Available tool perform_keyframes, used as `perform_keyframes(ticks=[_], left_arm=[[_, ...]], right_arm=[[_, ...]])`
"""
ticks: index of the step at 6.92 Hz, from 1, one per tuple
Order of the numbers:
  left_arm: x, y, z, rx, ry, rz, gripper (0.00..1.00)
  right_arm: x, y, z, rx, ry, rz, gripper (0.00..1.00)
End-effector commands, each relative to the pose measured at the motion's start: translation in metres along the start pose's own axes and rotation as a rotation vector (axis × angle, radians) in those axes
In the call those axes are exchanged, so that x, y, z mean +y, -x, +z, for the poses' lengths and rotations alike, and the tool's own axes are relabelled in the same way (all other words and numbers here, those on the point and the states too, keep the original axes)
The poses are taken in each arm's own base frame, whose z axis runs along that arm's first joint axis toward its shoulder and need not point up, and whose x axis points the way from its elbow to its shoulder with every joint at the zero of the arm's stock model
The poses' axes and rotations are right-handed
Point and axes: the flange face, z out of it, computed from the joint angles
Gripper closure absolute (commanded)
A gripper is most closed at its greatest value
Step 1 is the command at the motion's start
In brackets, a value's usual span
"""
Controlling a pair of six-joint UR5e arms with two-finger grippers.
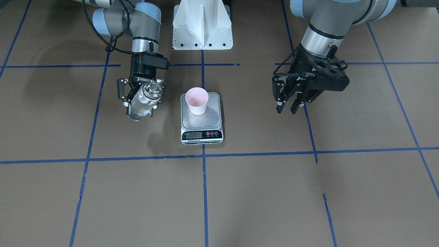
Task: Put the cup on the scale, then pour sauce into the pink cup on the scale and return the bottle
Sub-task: 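Lift the bottle with the right gripper over the pink cup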
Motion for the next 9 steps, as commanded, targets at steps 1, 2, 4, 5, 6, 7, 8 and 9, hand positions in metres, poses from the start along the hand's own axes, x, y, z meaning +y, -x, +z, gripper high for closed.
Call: perform_keyframes(ticks=[1, 2, 4, 5, 6, 7, 8, 9], left_arm=[[-0.007, 0.019, -0.006, -0.018, -0.017, 0.045, 0.52], [-0.007, 0.024, -0.005, -0.024, -0.015, 0.048, 0.52], [-0.006, 0.036, -0.002, -0.042, -0.011, 0.074, 0.52], [-0.006, 0.037, -0.001, -0.045, -0.011, 0.075, 0.52], [-0.006, 0.037, -0.001, -0.044, -0.01, 0.075, 0.52], [-0.006, 0.037, -0.001, -0.045, -0.009, 0.075, 0.52], [-0.006, 0.037, -0.001, -0.044, -0.008, 0.075, 0.52], [-0.006, 0.038, 0.0, -0.045, -0.007, 0.074, 0.52]], right_arm=[[-0.018, 0.013, 0.0, 0.091, 0.073, -0.212, 1.0], [-0.014, 0.019, 0.001, 0.136, 0.063, -0.273, 1.0], [-0.005, 0.03, -0.006, 0.134, 0.052, -0.392, 1.0], [-0.005, 0.034, -0.011, 0.137, 0.037, -0.456, 1.0], [-0.005, 0.035, -0.011, 0.136, 0.038, -0.494, 1.0], [-0.005, 0.035, -0.012, 0.135, 0.04, -0.52, 1.0], [-0.001, 0.033, -0.009, 0.149, 0.038, -0.578, 1.0], [-0.003, 0.031, -0.008, 0.173, 0.025, -0.636, 1.0]])
